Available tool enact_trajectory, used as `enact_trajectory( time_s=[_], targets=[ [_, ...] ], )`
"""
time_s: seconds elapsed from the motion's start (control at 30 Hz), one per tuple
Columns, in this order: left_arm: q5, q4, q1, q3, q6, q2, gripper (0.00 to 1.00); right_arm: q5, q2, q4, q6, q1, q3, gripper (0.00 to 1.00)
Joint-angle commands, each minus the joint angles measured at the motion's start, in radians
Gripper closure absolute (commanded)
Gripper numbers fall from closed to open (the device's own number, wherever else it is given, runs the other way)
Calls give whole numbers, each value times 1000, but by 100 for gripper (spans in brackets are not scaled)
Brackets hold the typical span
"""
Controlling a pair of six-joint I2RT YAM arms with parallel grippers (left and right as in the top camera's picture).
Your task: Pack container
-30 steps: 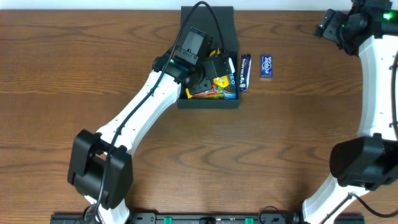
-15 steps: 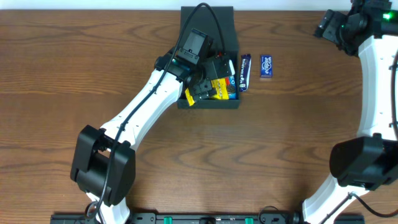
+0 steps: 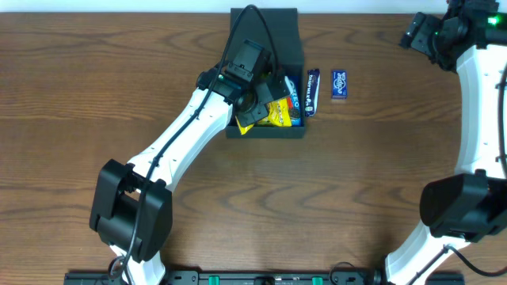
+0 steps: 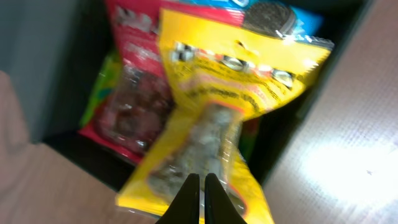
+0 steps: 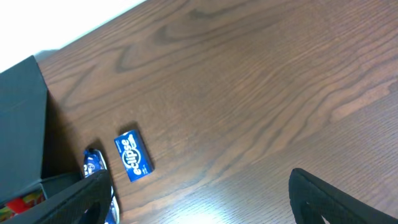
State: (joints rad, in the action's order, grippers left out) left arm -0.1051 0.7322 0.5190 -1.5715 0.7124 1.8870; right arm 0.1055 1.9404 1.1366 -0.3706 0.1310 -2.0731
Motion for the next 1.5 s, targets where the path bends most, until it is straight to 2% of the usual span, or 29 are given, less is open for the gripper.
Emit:
enact_trajectory(
  time_s=[0.0, 0.27, 0.43, 0.67, 0.9, 1.1, 1.47],
  targets=[
    [-74, 36, -4, -18, -21, -10, 94, 10, -1, 0, 5, 8, -7, 10],
    [-75, 42, -17, -18, -29, 33, 94, 10, -1, 2, 5, 8, -7, 10],
    [30, 14, -33, -18, -28, 124, 94, 10, -1, 5, 5, 8, -7, 10],
    [35, -16, -36, -18, -28, 154, 93, 10, -1, 4, 5, 8, -7, 10],
    [196, -40, -32, -48, -29, 130, 94, 10, -1, 4, 5, 8, -7, 10],
    [136, -49, -32, -83, -29, 32, 94, 10, -1, 4, 5, 8, -7, 10],
    [87, -15, -51, -76, -40, 37, 94, 10, -1, 4, 5, 8, -7, 10]
  ],
)
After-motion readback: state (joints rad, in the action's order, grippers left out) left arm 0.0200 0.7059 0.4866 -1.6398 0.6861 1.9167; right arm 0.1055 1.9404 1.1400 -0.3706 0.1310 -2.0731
